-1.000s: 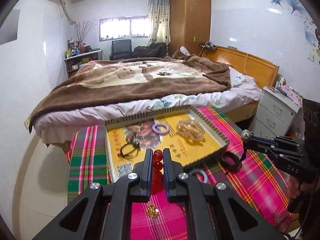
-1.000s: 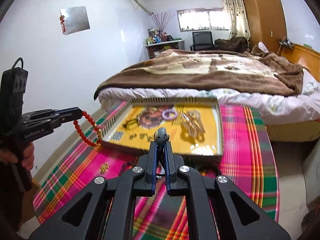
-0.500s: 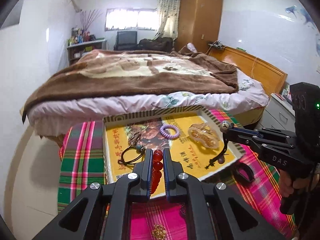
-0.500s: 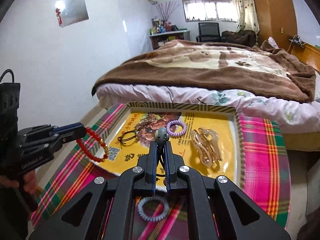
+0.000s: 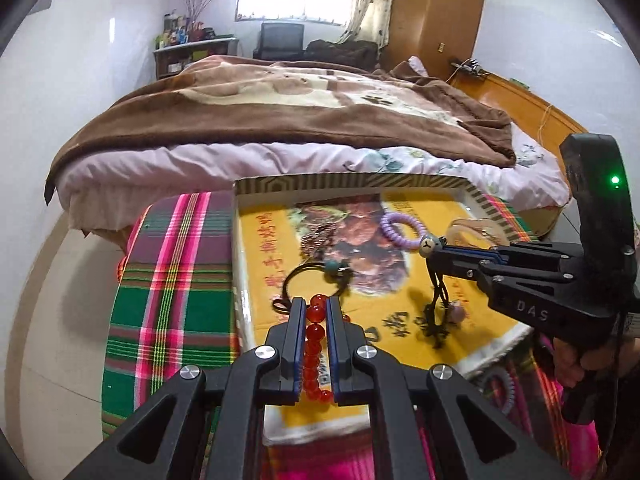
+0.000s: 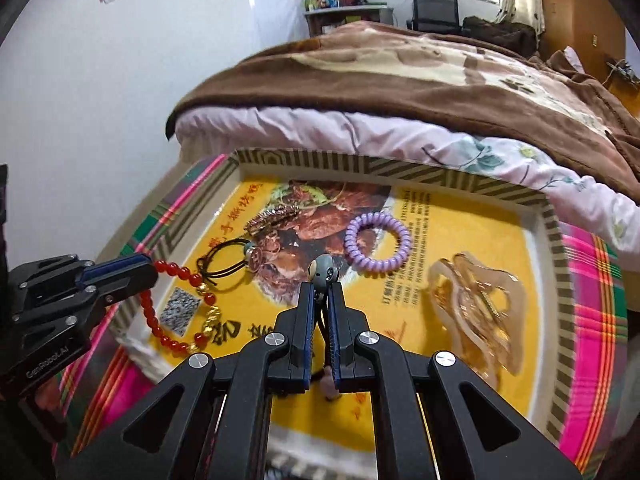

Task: Organize jewelry
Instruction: 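Carry both items into the yellow tray and open both grippers, then withdraw both open grippers from the tray over the remaining jewelry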

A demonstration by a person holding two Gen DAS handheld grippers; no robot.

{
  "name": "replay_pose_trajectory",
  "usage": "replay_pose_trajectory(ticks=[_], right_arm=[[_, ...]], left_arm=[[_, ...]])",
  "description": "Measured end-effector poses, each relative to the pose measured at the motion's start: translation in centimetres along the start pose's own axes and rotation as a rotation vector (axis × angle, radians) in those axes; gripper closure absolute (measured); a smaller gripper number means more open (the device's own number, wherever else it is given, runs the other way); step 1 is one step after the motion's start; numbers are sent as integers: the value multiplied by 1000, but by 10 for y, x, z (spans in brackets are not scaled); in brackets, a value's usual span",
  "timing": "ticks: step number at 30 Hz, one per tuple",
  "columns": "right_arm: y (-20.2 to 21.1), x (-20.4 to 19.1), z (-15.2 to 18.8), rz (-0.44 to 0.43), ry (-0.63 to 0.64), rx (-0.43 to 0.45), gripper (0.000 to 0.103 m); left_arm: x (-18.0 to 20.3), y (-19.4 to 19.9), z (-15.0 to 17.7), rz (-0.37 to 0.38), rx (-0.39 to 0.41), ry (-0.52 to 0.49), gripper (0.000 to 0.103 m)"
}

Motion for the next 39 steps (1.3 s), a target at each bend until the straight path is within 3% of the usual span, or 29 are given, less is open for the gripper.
replay_pose_trajectory(ticks=[11, 15, 20, 22, 23, 33, 39], right_arm=[[-23, -1, -6, 9, -31, -44, 93], [-18, -1, -6, 14, -36, -28, 87], [-6, -3, -4, 8, -44, 1, 77], [1, -4, -1, 6, -45, 17, 66], [5, -5, 0, 4, -46, 26, 64], [58, -14, 33, -19, -58, 125, 63], [85, -19, 62, -4, -64, 171, 63]], left_arm=[[-7, -16, -5, -12, -38, 29, 93], [-3, -12, -7, -8, -28, 24, 69], [3, -4, -4, -14, -17, 23, 64], [7, 2, -1, -17, -6, 20, 48], [9, 5, 1, -16, 0, 22, 46], [32, 47, 25, -29, 53, -1, 45], [46, 70, 43, -23, 86, -2, 39]])
Point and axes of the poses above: each gripper's, at about its wrist camera, not at the fingertips, and y roughly against the way its jaws point, x to its right, z to its underside, the point moved 3 cm from there along -y, roughly the way its jaws point, and after that the axes turned 15 degrees about -x, right-handed, at the moved point
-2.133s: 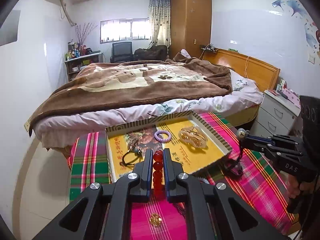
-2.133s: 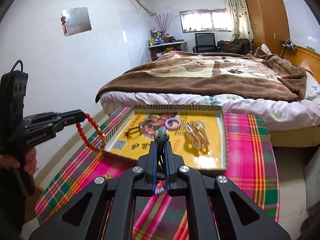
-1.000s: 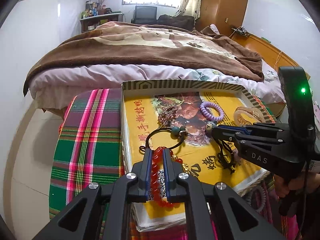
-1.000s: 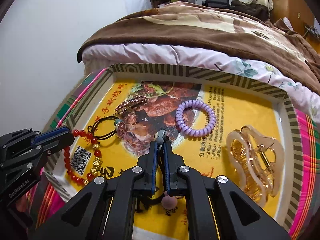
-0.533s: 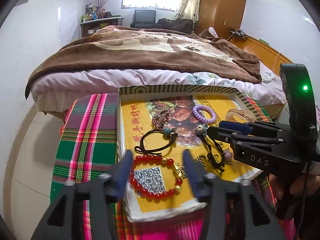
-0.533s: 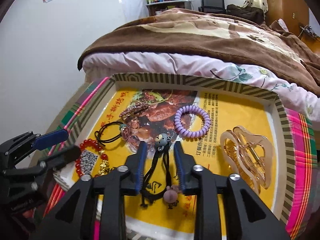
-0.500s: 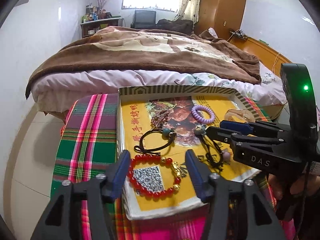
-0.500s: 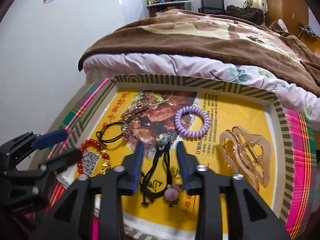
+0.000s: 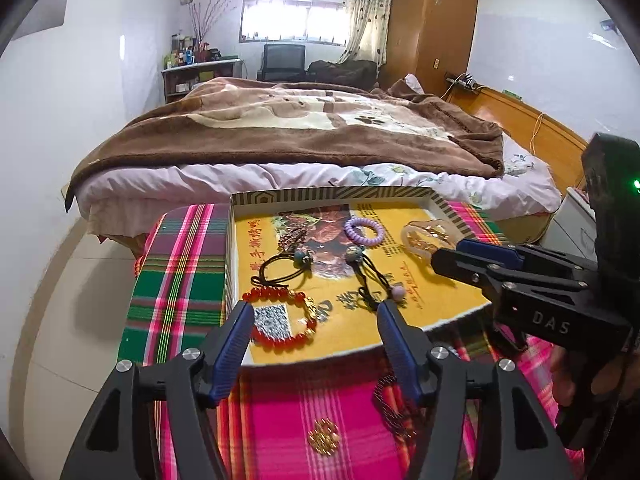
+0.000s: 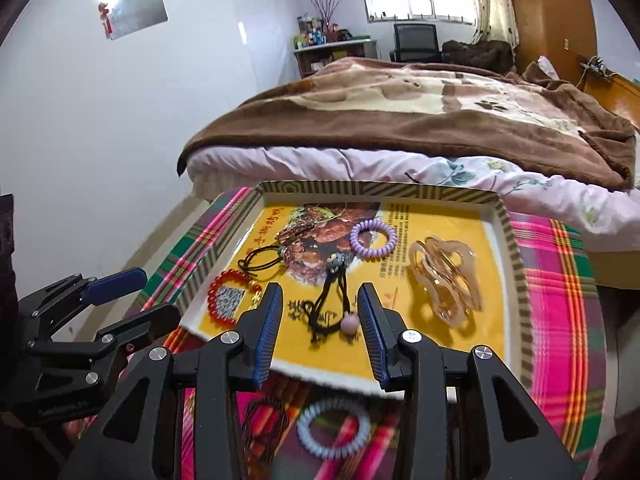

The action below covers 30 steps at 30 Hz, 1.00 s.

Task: Organize jewelry
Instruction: 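Withdraw both open grippers from the tray over the remaining jewelry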

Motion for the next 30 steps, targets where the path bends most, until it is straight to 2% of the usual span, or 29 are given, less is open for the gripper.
replay_pose_trajectory(ticks=[9, 12, 14, 19, 30], right_arm=[[26, 0, 40, 39, 9, 34, 63], [31, 8, 56, 47, -14, 32, 63], [32, 16, 68, 46, -39, 27, 63], [12, 27, 87, 84, -48, -48, 63], [-35, 25, 77, 113, -9, -151, 63]], left_arm=[[8, 20, 28, 19, 10, 16, 39], [6, 22, 39, 29, 12, 30, 32], [1, 23, 48, 27, 17, 43, 32], [-18, 16, 72, 44, -3, 112, 31], [-40, -8, 105, 41, -77, 171, 30]])
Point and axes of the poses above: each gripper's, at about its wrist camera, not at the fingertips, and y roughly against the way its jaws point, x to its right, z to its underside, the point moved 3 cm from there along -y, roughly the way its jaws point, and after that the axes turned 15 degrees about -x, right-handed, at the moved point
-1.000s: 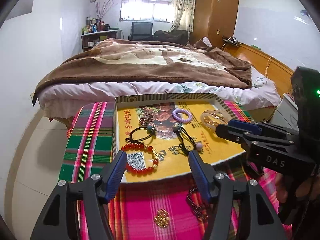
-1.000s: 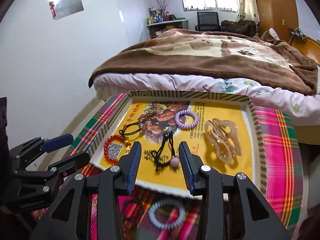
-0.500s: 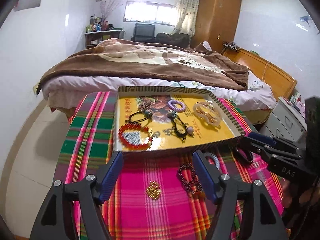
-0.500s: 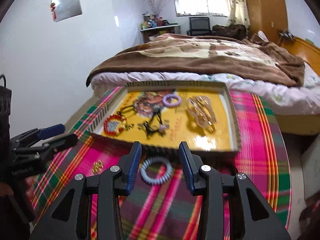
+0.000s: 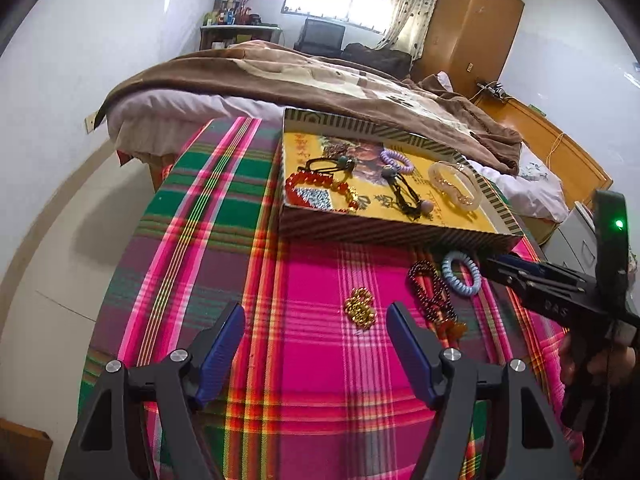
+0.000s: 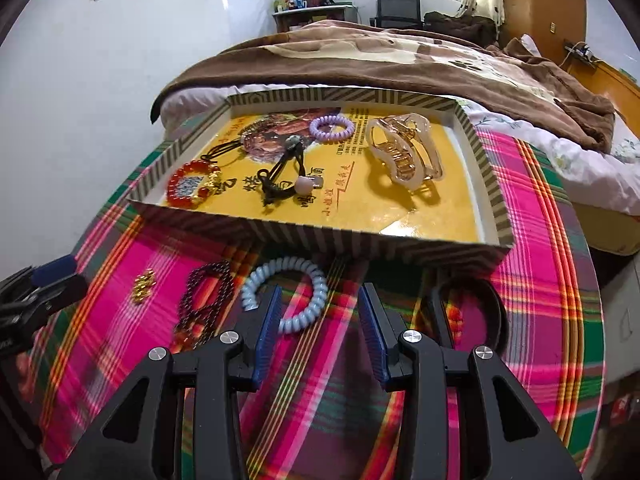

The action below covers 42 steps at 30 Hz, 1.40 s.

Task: Organize jewelry
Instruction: 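Withdraw both open grippers from the tray over the remaining jewelry, then close the right gripper on the light blue coil hair tie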

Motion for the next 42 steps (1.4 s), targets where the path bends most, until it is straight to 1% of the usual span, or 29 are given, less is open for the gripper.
replay_pose_trajectory(ticks=[7, 9, 12, 14, 15, 16, 18, 21, 24, 27, 31, 35, 39, 42], right_arm=[[-21, -6, -10, 69, 35, -57, 63], [-23, -9, -11, 82, 46, -50, 63], [-24, -10, -10, 79, 45, -40, 63], [-23, -10, -10, 68, 51, -36, 71], [-22, -10, -10, 69, 48, -35, 86], [-22, -9, -10, 68, 46, -38, 93], [-22, -8, -11, 59, 47, -40, 93], [-20, -8, -10, 52, 48, -34, 94], [-9, -3, -8, 34, 29, 8, 94], [8, 2, -5, 16, 9, 56, 94], [30, 11, 1, 3, -30, 114, 94], [44, 18, 7, -7, -58, 145, 94], [56, 20, 12, -3, -65, 178, 94], [61, 23, 14, -12, -73, 192, 94]], left_arm=[[-9, -8, 2, 5, -20, 12, 30], [-10, -11, 2, 6, -29, 9, 30], [-10, -15, 1, 12, -43, 2, 30], [-7, -20, -1, 17, -58, -6, 30], [-5, -21, -2, 21, -61, -12, 29], [-3, -23, -3, 25, -66, -17, 29], [2, -29, -6, 35, -84, -28, 29], [7, -33, -8, 25, -92, -36, 29], [14, -39, -11, -16, -104, -66, 29], [20, -43, -15, -23, -112, -79, 29], [34, -49, -15, -67, -117, -129, 29], [43, -54, -18, -93, -116, -157, 29], [50, -60, -20, -161, -107, -200, 29], [49, -61, -23, -159, -102, -189, 28]])
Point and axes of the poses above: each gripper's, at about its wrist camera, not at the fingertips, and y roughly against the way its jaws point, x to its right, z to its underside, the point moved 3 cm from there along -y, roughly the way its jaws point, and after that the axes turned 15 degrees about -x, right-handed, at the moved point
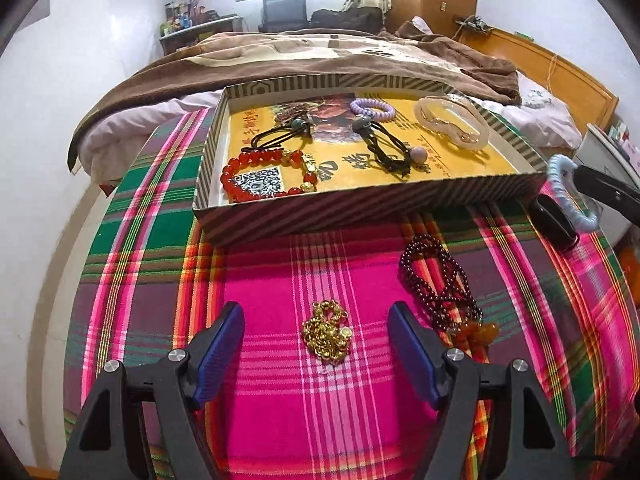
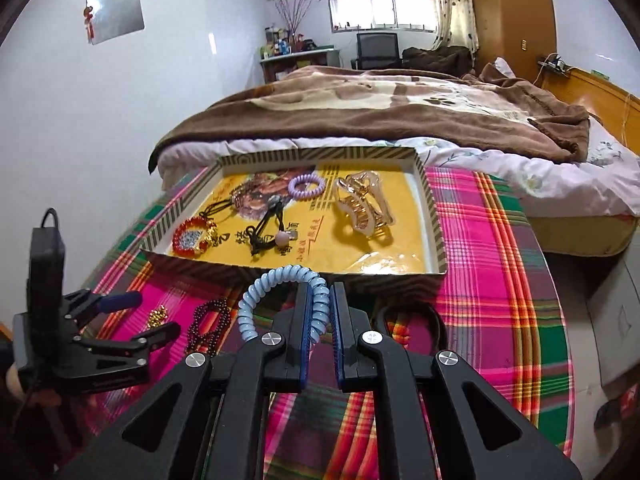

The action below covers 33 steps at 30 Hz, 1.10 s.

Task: Organize jewelry
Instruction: 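Close the right gripper on the light blue coil hair tie, then grasp the gold knot charm with the left gripper while the right holds the coil, then carry both items into the yellow tray and open both grippers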

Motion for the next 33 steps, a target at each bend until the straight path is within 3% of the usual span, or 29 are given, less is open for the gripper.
replay_pose_trajectory(ticks=[3, 7, 13, 19, 33], right_arm=[[1, 2, 1, -6, -6, 3, 94], [1, 4, 2, -14, -14, 2, 94], [5, 7, 5, -20, -18, 11, 94], [7, 10, 5, -16, -30, 17, 94], [20, 15, 4, -17, -43, 46, 94]], left_arm=[[1, 0, -1, -1, 3, -2, 34], [9, 3, -2, 14, 3, -40, 63], [10, 7, 4, 17, 13, -36, 93], [3, 12, 4, 49, 19, -4, 99], [-14, 49, -6, 166, 101, 40, 99]])
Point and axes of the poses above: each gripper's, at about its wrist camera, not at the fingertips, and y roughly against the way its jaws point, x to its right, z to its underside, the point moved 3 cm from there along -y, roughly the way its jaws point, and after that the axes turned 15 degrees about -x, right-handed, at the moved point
